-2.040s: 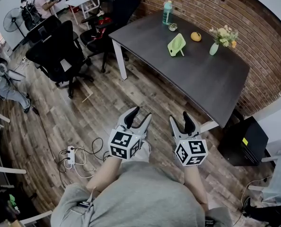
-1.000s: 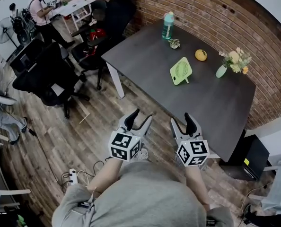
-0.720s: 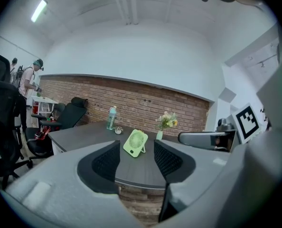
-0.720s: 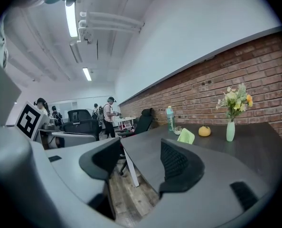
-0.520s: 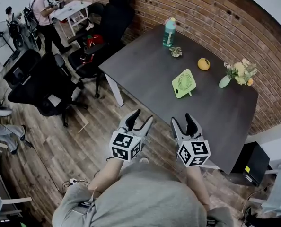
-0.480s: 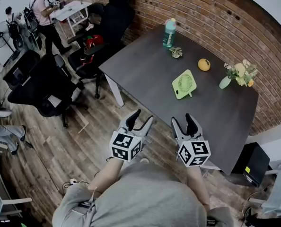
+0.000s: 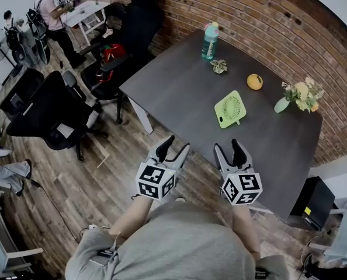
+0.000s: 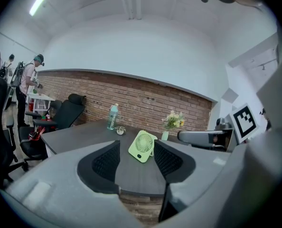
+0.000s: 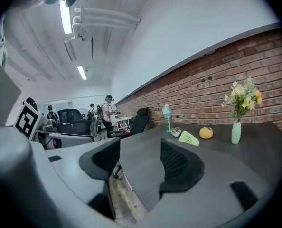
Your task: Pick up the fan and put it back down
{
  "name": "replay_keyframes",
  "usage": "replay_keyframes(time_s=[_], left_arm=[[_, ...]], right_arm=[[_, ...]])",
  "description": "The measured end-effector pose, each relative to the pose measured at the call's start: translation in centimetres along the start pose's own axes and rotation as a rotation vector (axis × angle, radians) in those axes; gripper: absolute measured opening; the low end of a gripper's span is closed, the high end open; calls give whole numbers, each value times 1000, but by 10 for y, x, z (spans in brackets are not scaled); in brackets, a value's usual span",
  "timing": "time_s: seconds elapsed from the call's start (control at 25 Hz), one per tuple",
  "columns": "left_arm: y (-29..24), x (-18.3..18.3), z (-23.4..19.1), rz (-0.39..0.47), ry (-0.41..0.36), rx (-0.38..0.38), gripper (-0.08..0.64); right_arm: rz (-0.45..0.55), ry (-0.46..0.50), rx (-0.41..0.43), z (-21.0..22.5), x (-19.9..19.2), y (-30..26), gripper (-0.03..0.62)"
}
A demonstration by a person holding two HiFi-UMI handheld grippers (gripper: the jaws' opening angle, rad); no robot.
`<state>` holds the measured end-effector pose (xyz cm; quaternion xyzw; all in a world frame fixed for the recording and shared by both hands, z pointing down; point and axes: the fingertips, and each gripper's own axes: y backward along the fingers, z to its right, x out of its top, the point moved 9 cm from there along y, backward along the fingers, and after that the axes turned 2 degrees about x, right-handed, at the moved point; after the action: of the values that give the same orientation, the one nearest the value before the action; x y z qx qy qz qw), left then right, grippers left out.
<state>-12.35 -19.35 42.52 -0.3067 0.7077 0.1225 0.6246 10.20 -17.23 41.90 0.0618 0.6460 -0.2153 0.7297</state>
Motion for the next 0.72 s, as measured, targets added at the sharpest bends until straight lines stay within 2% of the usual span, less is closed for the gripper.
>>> replay_keyframes(time_s=[0.32, 0.72], left_arm=[[-18, -3, -1, -24, 8, -18, 213], [-60, -3, 1, -45, 13, -15, 213]], right_arm=[[-10, 5, -43, 20, 1, -4, 252], [-35, 17, -85, 72, 4, -28, 251]])
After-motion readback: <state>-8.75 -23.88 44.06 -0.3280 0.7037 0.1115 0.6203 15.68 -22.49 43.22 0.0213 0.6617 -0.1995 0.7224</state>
